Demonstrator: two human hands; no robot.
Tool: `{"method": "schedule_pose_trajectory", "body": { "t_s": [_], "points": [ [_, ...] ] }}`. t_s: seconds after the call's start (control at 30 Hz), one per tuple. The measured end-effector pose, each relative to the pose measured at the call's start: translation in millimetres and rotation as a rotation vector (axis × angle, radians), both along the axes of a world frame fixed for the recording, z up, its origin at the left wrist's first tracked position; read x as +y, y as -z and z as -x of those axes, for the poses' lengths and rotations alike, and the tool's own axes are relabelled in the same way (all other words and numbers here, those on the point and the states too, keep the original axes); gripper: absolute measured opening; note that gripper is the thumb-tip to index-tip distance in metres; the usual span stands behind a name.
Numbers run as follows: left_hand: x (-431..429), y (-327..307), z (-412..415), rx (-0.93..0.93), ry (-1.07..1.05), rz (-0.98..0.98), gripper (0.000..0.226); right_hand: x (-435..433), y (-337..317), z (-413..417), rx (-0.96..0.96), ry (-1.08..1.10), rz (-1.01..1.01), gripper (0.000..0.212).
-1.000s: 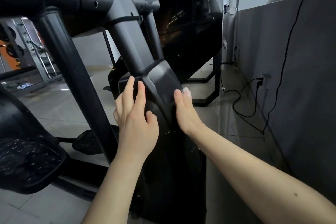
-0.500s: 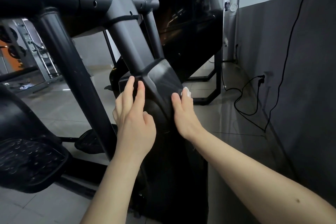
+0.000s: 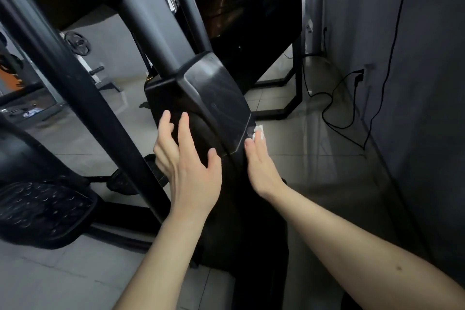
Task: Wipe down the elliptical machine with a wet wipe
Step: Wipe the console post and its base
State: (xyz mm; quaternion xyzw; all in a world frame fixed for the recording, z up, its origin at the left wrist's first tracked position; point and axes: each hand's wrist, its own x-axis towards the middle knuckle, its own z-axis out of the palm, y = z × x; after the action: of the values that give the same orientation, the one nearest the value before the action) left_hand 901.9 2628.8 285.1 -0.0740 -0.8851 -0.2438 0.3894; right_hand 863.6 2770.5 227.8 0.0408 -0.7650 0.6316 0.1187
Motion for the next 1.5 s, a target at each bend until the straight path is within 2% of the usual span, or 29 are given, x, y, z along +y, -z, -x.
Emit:
{"method": "schedule_pose_trajectory", "body": {
  "t_s": [0.1,0.2,0.27,0.33,0.43,0.5,0.67,0.8,0.87,0.93,1.0,1.03,1.1,1.2,1.3,1.37,1.5],
  "points": [
    [3.4,17.0,-5.7,-0.028,-0.006,-0.024,0.087,-3.8,-7.1,0.3,0.095,-0.011,0.033,0.062],
    [6.5,28.7,-8.3,-0.05,-0.011,-0.006,0.098,-7.0,-22.9,7.9,0.179,-0.017,0.05,0.048],
    [6.9,33.7,-8.1,-0.05,-0.019,0.016,0.101,-5.6,-13.1,10.9,0.16,-0.015,0.036,0.056],
    [6.3,37.4,-7.5,-0.057,-0.032,0.037,0.104,0.2,10.1,8.7,0.054,-0.002,0.058,0.063],
    [3.3,41.3,-6.9,-0.056,-0.04,0.075,0.105,9.3,44.3,-0.2,-0.225,0.017,0.107,0.066],
    [2.1,42.8,-5.4,-0.038,-0.033,0.078,0.104,12.7,47.8,0.6,-0.3,0.027,0.129,0.067],
    [3.5,46.9,-0.7,-0.001,-0.028,0.057,0.101,-7.7,0.9,-3.8,0.053,0.002,0.127,0.062],
    [3.9,51.0,2.8,0.019,-0.019,0.058,0.098,-21.0,7.8,-14.0,0.167,0.025,0.048,0.06],
    [3.0,53.4,3.6,0.016,-0.018,0.068,0.097,-19.3,34.8,-20.0,0.112,0.051,0.047,0.06],
    [2.2,56.4,4.0,0.022,-0.008,0.073,0.095,-14.2,57.5,-25.8,-0.054,0.059,0.07,0.062],
    [2.3,60.3,4.6,0.036,0.003,0.076,0.093,-10.1,63.9,-31.9,-0.206,0.056,0.079,0.064],
    [2.6,62.2,5.1,0.044,0.005,0.076,0.092,-10.2,59.7,-34.4,-0.22,0.048,0.09,0.064],
    [2.5,65.0,7.6,0.062,0.011,0.071,0.09,-16.2,39.0,-39.1,-0.1,0.024,0.104,0.062],
    [0.0,69.5,11.6,0.105,0.022,0.082,0.082,-32.1,13.6,-45.2,0.143,-0.005,0.02,0.061],
    [-2.2,71.9,12.3,0.098,0.032,0.107,0.082,-30.4,27.5,-38.1,0.207,0.032,-0.025,0.059],
    [-1.4,71.2,12.1,0.082,0.02,0.116,0.084,-23.2,49.4,-33.8,0.125,0.057,-0.008,0.059],
    [2.2,71.9,11.5,0.06,0.013,0.109,0.085,-8.7,84.3,-40.1,-0.236,0.054,0.071,0.062]
  ]
}}
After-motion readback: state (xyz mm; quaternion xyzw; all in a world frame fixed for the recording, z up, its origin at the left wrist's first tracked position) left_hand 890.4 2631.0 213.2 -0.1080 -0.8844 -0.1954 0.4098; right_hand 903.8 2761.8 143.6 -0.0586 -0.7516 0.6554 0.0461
